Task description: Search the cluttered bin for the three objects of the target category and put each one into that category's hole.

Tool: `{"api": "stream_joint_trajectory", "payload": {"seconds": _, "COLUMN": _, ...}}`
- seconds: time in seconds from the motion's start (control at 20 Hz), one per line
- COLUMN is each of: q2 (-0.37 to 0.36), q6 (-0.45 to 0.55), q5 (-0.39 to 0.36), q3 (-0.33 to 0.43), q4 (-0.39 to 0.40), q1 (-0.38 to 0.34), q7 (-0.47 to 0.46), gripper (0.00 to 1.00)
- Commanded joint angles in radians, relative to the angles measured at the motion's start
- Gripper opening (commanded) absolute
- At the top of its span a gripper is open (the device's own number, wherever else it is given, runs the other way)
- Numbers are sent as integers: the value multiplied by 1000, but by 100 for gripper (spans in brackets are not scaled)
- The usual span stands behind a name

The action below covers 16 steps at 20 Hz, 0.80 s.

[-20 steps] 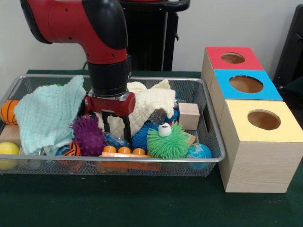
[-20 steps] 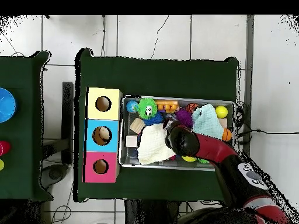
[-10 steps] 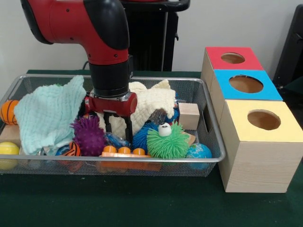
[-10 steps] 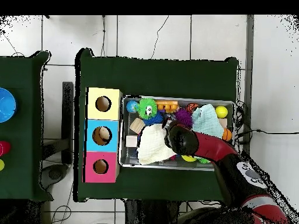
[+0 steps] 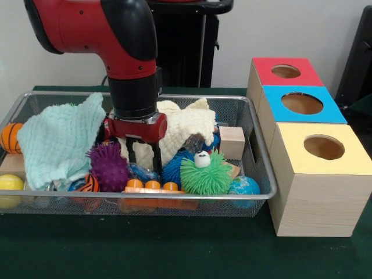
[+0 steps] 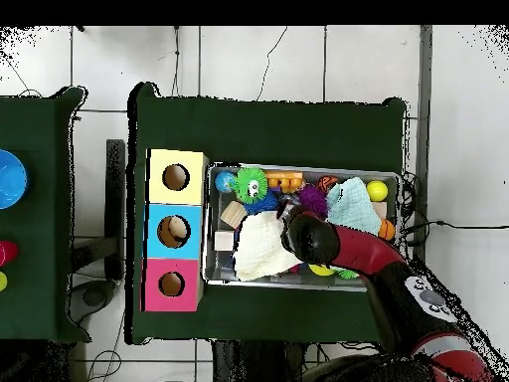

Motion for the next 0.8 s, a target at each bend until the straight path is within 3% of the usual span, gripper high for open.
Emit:
{"api": "stream_joint_trajectory", "payload": {"seconds": 0.05, "q2": -101, "q6": 184, "q5": 11, "q3": 87, "q4": -80, "q1": -29, "q7": -46, "gripper": 100}}
{"api": "stream_joint_trajectory", "payload": {"seconds": 0.3, "q2": -178, "q6": 330, "q5": 50, "q3": 86, "q4": -86, "q1": -18, "q7": -46, "gripper": 100}}
{"api": "stream_joint_trajectory", "payload": {"seconds": 0.8, "q2": -135, "q6": 250, "q5": 19, "q3": 109, "q4": -84, "q1": -30, "q7": -11, "gripper": 100}}
